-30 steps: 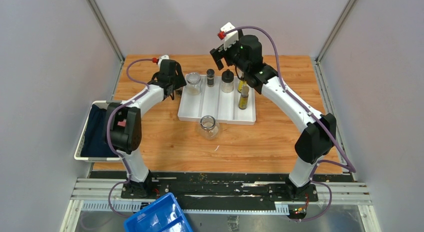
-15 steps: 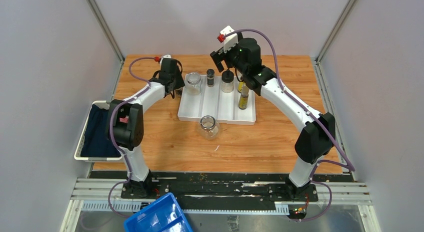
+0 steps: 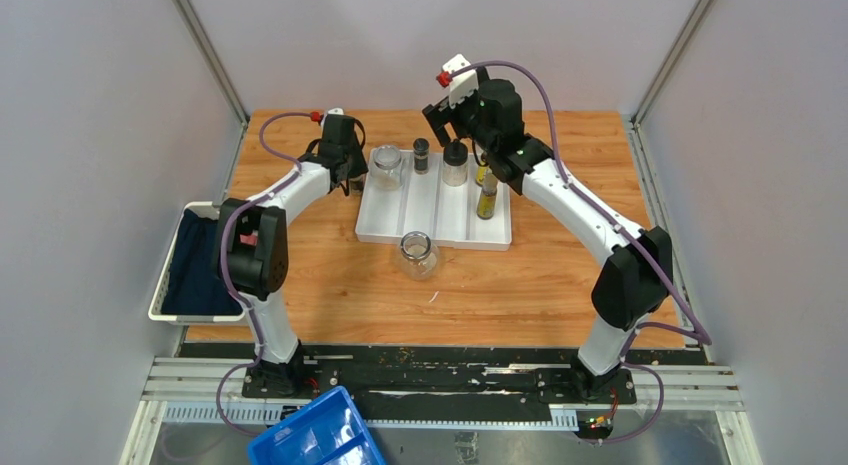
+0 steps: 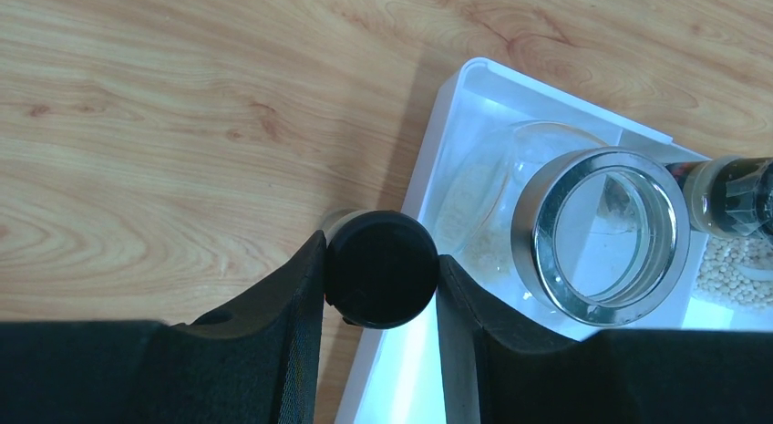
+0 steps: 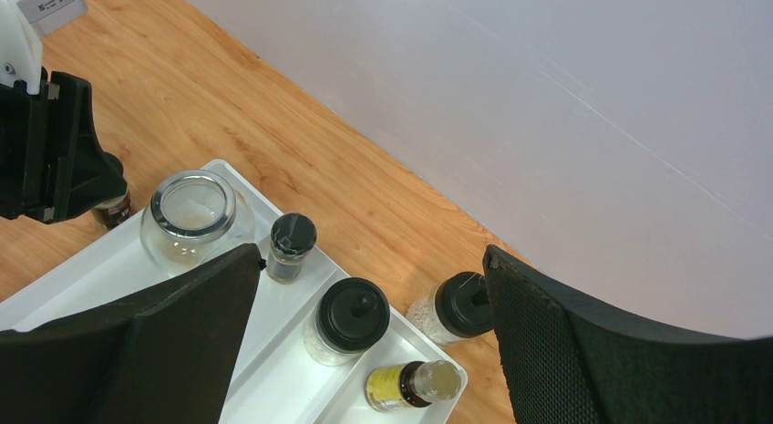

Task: Organize the condiment bottles
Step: Pick up the bottle from the center of the board.

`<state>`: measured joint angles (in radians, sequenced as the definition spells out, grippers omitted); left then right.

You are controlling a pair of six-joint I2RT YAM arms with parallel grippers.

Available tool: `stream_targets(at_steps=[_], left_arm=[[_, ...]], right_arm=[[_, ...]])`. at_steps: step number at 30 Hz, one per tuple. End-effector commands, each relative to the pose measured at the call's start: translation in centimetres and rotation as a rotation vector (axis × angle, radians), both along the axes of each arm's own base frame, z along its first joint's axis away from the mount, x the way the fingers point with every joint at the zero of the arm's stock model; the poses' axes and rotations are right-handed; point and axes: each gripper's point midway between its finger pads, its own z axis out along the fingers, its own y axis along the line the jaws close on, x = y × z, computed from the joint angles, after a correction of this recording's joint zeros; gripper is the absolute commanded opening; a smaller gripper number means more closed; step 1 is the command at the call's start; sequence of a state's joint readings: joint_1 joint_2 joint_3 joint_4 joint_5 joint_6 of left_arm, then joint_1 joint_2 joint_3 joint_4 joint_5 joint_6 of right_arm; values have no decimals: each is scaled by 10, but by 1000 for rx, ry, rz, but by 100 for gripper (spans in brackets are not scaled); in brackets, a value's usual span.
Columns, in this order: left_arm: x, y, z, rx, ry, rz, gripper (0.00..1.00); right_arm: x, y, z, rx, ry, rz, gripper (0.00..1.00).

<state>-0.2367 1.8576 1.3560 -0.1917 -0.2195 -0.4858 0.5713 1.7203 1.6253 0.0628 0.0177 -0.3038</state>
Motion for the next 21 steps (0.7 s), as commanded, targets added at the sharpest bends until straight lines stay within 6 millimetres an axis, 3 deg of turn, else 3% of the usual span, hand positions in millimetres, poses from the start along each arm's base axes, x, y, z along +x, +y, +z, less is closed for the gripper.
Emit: stream_targets(at_steps=[1, 11, 21], left_arm=[[-5, 6, 29, -5, -46, 3, 0], [-28, 5, 96, -22, -175, -27, 0], [-58, -37, 142, -48, -249, -161, 0]], right_arm=[[-7, -12, 31, 45, -66, -26, 95], [-10, -19, 32, 73, -58, -58, 95], [-4, -42, 28, 89, -48, -173, 95]])
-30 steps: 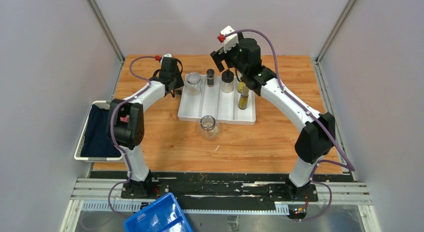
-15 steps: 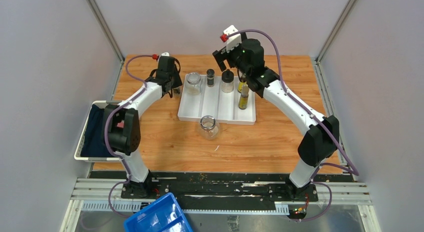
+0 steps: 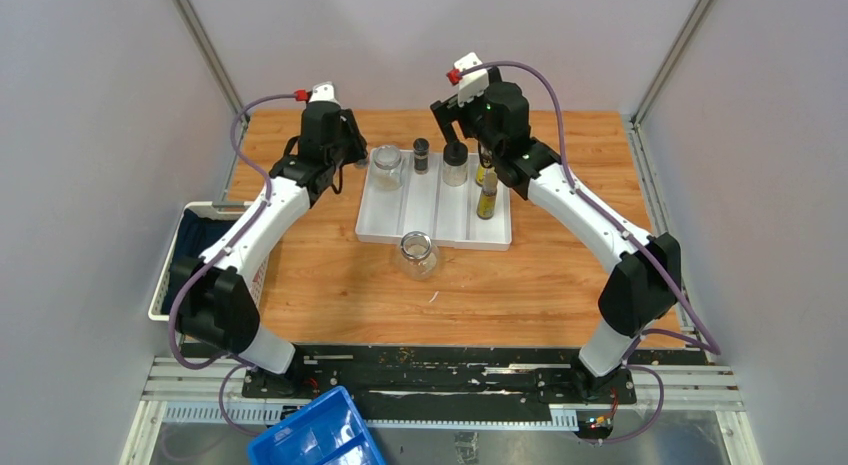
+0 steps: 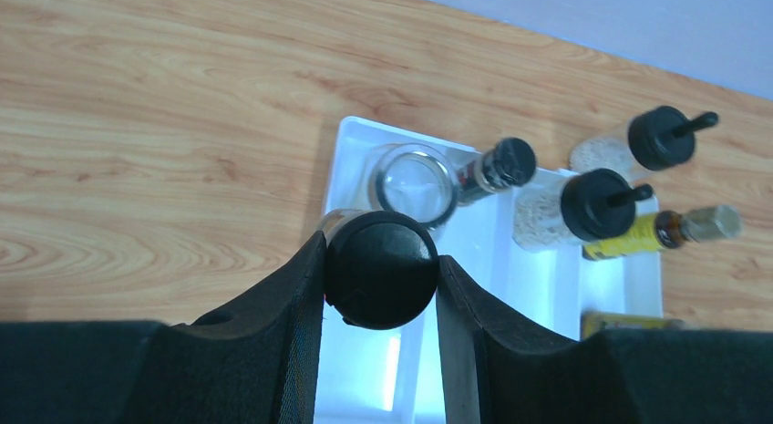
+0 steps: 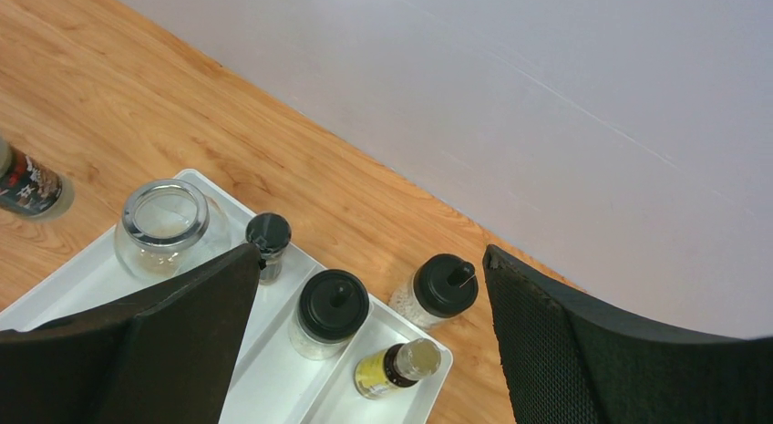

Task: Organize the condiment bottles
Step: Pick up the bottle from the center of the board, then place the bottle in the storage box.

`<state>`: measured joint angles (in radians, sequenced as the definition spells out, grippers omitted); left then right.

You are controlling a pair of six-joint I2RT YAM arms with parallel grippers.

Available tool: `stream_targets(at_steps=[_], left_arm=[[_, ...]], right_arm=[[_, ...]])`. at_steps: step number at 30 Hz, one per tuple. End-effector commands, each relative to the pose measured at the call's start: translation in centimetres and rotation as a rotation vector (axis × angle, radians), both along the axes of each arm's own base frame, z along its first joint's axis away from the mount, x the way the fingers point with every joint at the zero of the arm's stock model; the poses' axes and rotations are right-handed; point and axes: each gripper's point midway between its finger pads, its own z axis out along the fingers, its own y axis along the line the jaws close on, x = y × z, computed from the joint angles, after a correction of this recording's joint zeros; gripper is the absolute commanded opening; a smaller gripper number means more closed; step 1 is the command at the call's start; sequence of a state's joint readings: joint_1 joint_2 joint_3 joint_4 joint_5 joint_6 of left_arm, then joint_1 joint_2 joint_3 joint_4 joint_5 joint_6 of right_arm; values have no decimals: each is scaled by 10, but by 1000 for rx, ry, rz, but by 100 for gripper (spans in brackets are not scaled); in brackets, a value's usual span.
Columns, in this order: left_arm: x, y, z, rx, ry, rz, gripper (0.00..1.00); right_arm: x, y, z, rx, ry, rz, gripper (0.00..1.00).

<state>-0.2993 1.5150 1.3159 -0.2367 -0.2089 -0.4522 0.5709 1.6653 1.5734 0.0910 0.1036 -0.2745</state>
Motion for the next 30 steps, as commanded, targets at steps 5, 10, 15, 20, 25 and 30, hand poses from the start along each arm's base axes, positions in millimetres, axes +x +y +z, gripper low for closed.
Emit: stream_targets(at_steps=[5, 10, 15, 20, 25, 30], left_arm=[[-24, -46, 17, -9, -23, -155, 0], [-26, -77, 14, -21, -34, -233, 0], [-23, -107, 7, -4, -24, -286, 0], [-16, -130, -11, 19, -1, -316, 0], [-9, -146, -34, 36, 34, -327, 0], [0, -153, -57, 50, 60, -316, 0]], right_arm=[[8, -42, 11, 92, -9, -145, 95], [20, -73, -1, 124, 19, -210, 95], [31, -97, -6, 177, 40, -243, 95], [34, -110, -5, 192, 32, -262, 95], [35, -120, -5, 211, 28, -272, 95], [36, -127, -5, 222, 23, -276, 95]])
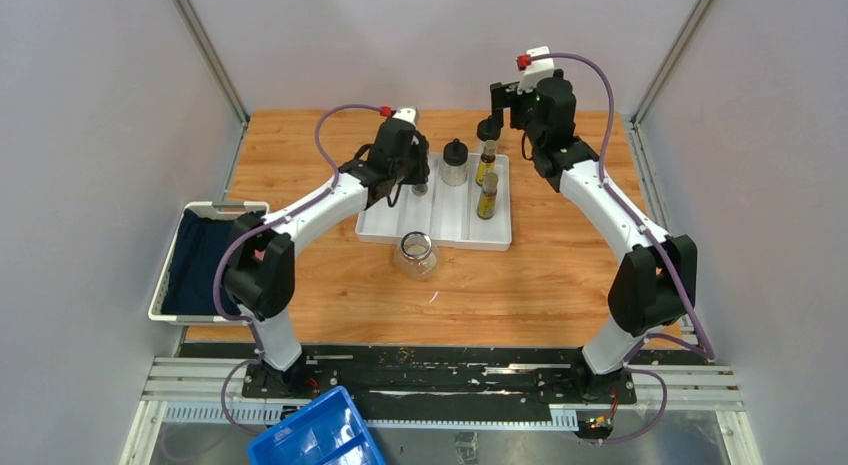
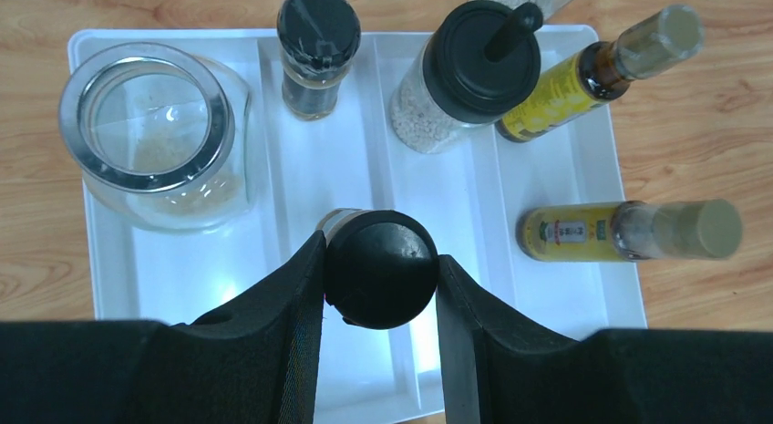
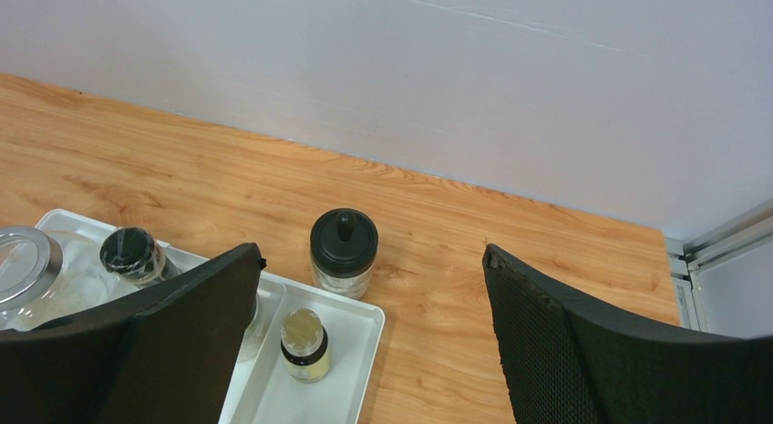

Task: Organize the condiment bottles
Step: Place the bottle in the storage box.

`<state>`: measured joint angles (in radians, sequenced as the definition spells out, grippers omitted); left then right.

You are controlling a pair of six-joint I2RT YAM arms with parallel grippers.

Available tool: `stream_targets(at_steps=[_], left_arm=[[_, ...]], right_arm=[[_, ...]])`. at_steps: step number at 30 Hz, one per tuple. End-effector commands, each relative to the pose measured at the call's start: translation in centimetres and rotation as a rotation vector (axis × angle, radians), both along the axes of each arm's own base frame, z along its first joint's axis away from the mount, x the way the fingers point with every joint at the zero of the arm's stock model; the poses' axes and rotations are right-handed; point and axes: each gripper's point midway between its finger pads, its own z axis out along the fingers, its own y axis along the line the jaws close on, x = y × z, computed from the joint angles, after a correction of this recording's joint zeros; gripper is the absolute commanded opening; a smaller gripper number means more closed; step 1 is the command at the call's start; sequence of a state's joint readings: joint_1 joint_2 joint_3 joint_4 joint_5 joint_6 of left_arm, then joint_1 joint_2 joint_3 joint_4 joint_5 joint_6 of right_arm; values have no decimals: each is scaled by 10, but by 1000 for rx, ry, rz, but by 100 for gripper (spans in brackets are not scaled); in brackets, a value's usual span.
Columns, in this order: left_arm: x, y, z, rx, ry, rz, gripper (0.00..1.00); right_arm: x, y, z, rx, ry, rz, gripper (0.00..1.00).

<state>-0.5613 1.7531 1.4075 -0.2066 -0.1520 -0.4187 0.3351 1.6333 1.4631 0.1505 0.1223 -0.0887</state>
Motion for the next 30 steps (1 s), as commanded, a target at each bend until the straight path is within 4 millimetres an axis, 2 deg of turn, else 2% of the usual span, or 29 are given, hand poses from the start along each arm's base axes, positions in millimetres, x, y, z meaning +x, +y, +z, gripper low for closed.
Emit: stream_targets(at_steps=[1, 9, 15, 30], left_arm=[[15, -11, 4, -9, -46, 10, 0], [33, -15, -26, 40, -38, 32, 0], [42, -15, -42, 80, -41, 42, 0], [54, -13, -50, 112, -71, 64, 0]], right_arm=[[-3, -12, 19, 51, -55, -10, 95], [1, -13, 18, 63, -58, -2, 95], [6, -13, 11, 63, -48, 1, 95], [29, -13, -10, 55, 33, -11, 95]])
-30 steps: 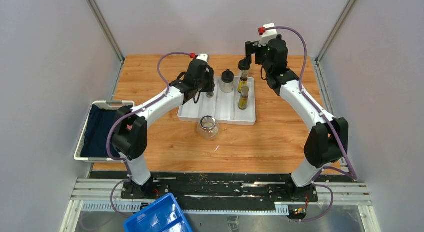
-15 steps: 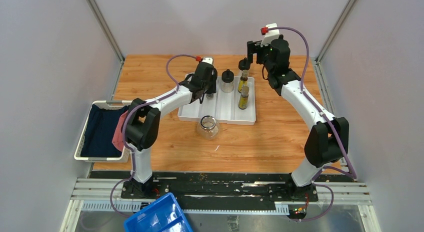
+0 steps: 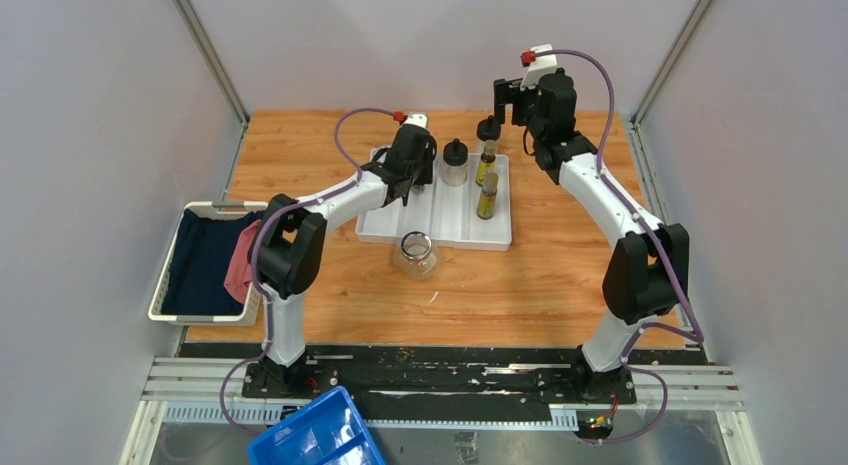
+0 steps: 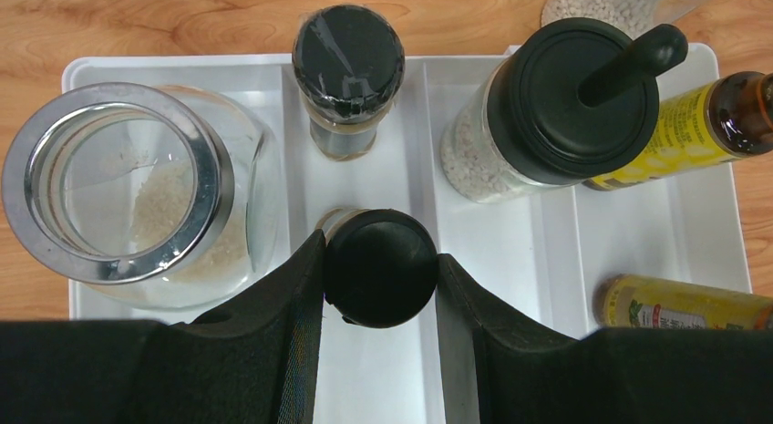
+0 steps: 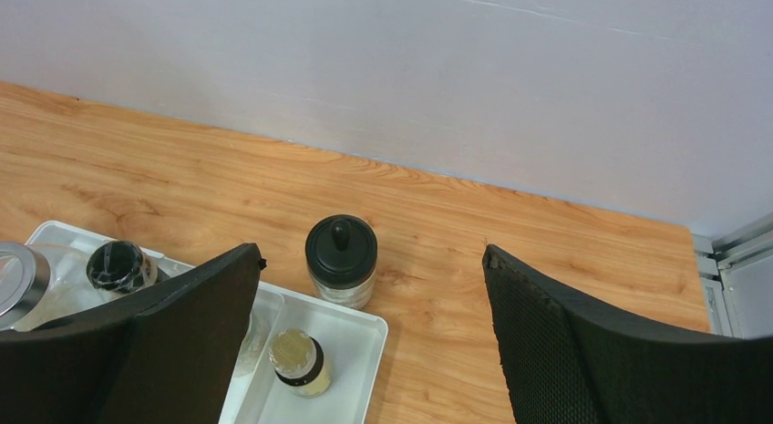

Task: Organize the condiment bottles
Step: Place the bottle in the storage box.

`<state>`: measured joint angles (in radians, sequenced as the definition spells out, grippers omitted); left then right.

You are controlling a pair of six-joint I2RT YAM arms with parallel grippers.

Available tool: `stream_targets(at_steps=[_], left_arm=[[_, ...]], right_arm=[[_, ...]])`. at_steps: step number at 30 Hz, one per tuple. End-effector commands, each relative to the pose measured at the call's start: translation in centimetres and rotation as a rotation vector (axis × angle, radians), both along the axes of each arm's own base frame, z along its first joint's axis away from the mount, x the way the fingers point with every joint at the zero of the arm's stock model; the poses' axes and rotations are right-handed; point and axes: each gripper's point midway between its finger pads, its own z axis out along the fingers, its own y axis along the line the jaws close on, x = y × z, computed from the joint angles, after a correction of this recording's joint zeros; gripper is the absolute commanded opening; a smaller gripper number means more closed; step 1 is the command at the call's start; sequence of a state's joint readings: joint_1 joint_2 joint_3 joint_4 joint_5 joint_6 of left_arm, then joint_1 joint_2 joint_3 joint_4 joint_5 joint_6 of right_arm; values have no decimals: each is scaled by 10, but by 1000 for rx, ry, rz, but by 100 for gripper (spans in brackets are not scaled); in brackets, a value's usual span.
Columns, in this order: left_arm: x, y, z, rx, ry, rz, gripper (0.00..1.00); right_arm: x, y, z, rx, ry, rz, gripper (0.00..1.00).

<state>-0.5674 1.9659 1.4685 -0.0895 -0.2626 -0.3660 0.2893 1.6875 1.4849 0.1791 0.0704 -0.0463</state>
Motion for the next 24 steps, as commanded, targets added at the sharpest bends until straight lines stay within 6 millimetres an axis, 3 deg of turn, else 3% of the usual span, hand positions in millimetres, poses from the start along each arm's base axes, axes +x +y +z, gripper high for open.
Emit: stream_targets(at_steps=[1, 11, 17, 24], left_arm=[[13, -9, 9, 2, -55, 2, 0], [14, -7, 3, 5, -56, 12, 0], [14, -5, 1, 4, -56, 11, 8], [12, -3, -3, -4, -35, 17, 37]], right_arm=[[14, -4, -3, 6, 36, -16, 95], [36, 2, -44, -17, 180, -19, 96], [53, 5, -71, -45, 288, -35, 97], [63, 13, -90, -20, 381, -31, 97]])
